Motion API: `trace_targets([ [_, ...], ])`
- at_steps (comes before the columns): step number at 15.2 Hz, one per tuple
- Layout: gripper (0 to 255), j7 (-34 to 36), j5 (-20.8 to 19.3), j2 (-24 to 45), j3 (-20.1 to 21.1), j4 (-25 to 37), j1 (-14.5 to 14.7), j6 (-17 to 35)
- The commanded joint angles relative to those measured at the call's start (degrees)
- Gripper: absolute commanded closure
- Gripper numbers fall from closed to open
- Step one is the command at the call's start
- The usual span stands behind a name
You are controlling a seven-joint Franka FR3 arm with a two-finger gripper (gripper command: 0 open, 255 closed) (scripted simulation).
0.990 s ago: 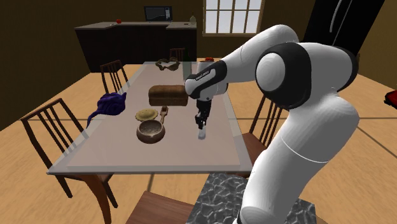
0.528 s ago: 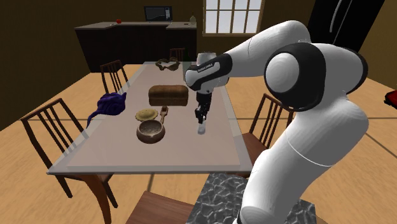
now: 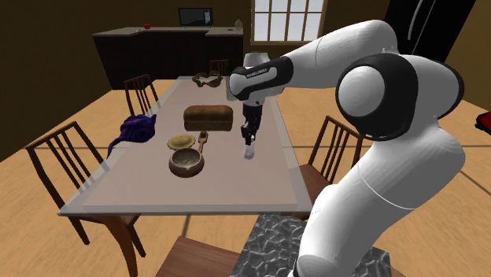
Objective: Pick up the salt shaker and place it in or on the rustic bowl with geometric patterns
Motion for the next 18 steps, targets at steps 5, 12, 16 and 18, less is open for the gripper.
trace_targets([
  [5, 255, 0.7, -0.3, -1.3, 0.9, 3.8, 0.0, -4.9],
  [12, 255, 1.1, -0.4, -2.1, 1.6, 8.5, 0.1, -10.4],
  [16, 255, 2.6, 1.3, 0.3, 2.6, 11.9, 1.5, -11.7],
  [18, 255, 3.9, 2.9, 2.9, 3.4, 14.4, 2.8, -11.9],
])
